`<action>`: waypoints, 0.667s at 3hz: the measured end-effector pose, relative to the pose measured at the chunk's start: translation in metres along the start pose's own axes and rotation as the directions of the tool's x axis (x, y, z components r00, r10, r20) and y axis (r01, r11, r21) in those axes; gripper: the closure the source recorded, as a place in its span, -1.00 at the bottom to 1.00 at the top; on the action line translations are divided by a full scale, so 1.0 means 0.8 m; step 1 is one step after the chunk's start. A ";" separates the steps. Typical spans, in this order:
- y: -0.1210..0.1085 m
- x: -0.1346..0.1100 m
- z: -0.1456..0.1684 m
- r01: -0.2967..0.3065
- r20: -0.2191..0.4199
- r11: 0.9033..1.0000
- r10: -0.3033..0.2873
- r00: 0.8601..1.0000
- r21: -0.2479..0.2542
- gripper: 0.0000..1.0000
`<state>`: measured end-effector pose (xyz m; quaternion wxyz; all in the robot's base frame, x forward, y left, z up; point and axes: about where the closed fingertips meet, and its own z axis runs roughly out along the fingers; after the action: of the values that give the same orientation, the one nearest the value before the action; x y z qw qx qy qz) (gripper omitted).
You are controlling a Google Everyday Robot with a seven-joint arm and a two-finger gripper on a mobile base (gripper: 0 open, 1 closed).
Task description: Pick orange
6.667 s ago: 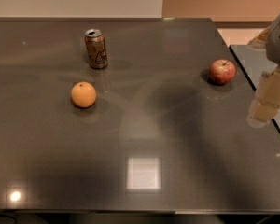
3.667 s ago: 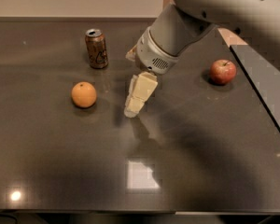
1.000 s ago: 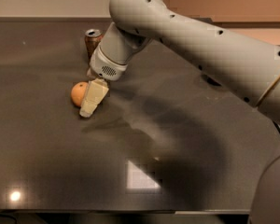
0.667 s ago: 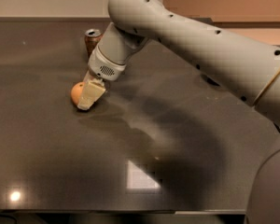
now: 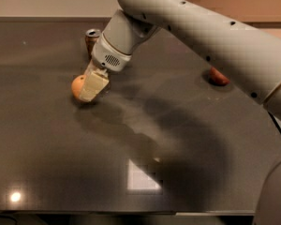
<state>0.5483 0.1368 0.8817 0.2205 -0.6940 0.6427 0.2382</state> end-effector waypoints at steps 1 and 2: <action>0.008 -0.010 -0.043 0.012 0.003 1.000 -0.012 1.000 -0.017 1.00; 0.020 -0.027 -0.141 0.045 0.058 0.999 -0.044 0.997 -0.025 1.00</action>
Offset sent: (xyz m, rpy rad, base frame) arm -0.0127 -0.0646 0.1135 0.0506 0.0078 0.0493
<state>0.5361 0.0832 0.9840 0.2347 -0.7039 0.6174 0.2614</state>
